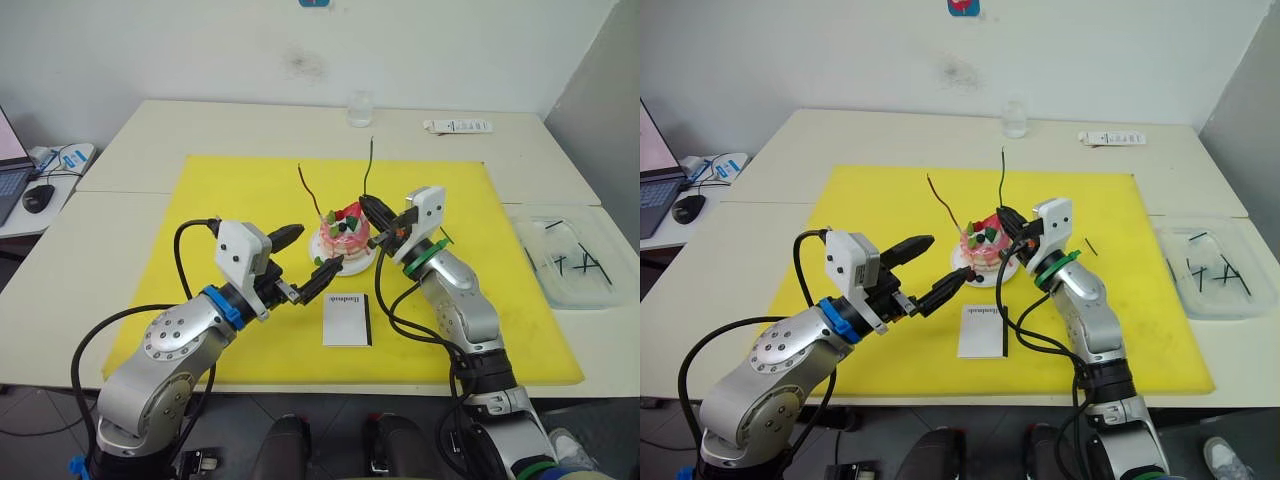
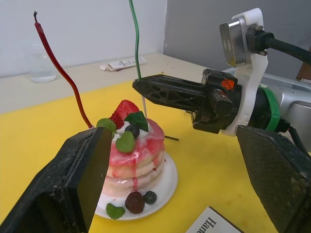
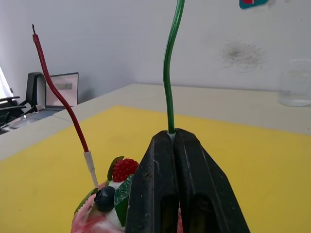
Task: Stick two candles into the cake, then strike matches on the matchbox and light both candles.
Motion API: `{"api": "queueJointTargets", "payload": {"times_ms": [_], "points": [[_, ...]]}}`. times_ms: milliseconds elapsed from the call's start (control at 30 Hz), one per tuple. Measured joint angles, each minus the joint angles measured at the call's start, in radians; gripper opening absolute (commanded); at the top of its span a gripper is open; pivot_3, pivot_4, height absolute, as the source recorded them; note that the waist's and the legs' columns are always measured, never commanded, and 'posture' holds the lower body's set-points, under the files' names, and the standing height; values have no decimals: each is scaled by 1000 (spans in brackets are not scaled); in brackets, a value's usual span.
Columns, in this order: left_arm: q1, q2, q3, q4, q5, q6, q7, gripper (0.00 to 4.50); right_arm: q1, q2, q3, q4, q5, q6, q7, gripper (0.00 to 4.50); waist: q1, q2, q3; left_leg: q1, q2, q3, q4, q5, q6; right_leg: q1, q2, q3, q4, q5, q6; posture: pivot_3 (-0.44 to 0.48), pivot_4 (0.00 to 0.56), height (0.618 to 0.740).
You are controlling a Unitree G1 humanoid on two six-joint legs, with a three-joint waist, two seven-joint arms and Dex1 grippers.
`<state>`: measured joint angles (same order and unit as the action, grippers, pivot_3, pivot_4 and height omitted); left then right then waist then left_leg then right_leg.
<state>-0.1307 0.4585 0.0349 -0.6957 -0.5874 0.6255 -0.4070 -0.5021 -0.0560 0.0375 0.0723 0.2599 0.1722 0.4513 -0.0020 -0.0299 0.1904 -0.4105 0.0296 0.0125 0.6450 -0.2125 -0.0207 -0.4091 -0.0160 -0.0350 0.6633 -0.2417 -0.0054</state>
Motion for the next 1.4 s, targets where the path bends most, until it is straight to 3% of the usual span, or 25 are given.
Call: {"api": "queueJointTargets", "payload": {"times_ms": [1233,1333,1400], "points": [[-23,1,0,12,2,-2,-19,4500,55,24,-3,22,-4,-14,-19,10,0,0,0,0,0,0,0,0,0,0,0,0,-1,0,0,0,150,740],[-24,1,0,23,5,-2,-22,4500,55,24,-3,22,-4,-13,-19,718,0,0,0,0,0,0,-1,0,0,0,0,0,-1,0,0,0,150,740],[-30,4,0,29,5,-4,-29,4500,58,23,-2,22,-4,-13,-19,1428,0,0,0,0,0,0,-1,0,0,0,0,0,-1,0,0,0,150,740]]}}
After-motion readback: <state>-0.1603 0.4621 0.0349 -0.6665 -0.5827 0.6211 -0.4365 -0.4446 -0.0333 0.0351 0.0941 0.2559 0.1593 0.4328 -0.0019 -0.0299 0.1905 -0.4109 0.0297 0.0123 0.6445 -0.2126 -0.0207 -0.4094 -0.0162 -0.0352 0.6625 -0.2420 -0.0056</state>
